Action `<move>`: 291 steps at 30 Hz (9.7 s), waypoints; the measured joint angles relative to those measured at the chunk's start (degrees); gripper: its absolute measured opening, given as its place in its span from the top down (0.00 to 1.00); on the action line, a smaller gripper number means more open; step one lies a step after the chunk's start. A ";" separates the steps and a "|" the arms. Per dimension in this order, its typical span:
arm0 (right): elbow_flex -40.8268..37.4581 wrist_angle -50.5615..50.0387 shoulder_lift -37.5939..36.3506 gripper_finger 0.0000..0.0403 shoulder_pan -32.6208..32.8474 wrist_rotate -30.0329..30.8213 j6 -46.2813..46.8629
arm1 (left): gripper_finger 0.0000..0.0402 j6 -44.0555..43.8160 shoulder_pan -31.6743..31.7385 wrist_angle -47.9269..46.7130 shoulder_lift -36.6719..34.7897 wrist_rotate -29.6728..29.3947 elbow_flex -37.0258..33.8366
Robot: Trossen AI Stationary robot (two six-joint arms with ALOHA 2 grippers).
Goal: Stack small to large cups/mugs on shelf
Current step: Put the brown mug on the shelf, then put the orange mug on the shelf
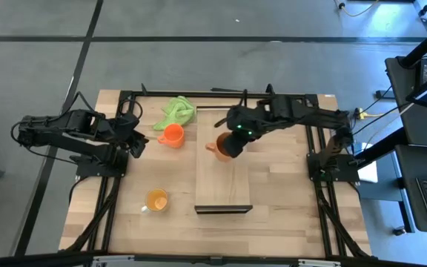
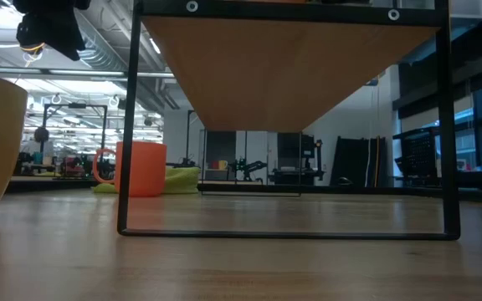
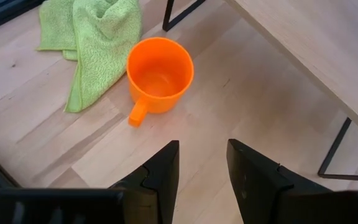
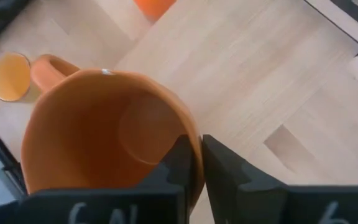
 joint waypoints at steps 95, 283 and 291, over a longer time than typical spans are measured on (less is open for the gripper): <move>1.46 1.48 8.81 0.91 -3.53 -5.91 -9.80 | 0.68 3.06 -0.02 -2.45 0.00 -0.94 -0.02; 5.46 -6.48 -7.09 0.68 -1.95 36.06 5.53 | 0.99 59.52 26.65 -9.42 79.36 18.23 78.36; 5.46 -6.50 -7.43 0.68 -1.95 35.92 5.96 | 0.99 58.42 24.86 -7.07 80.89 20.07 78.44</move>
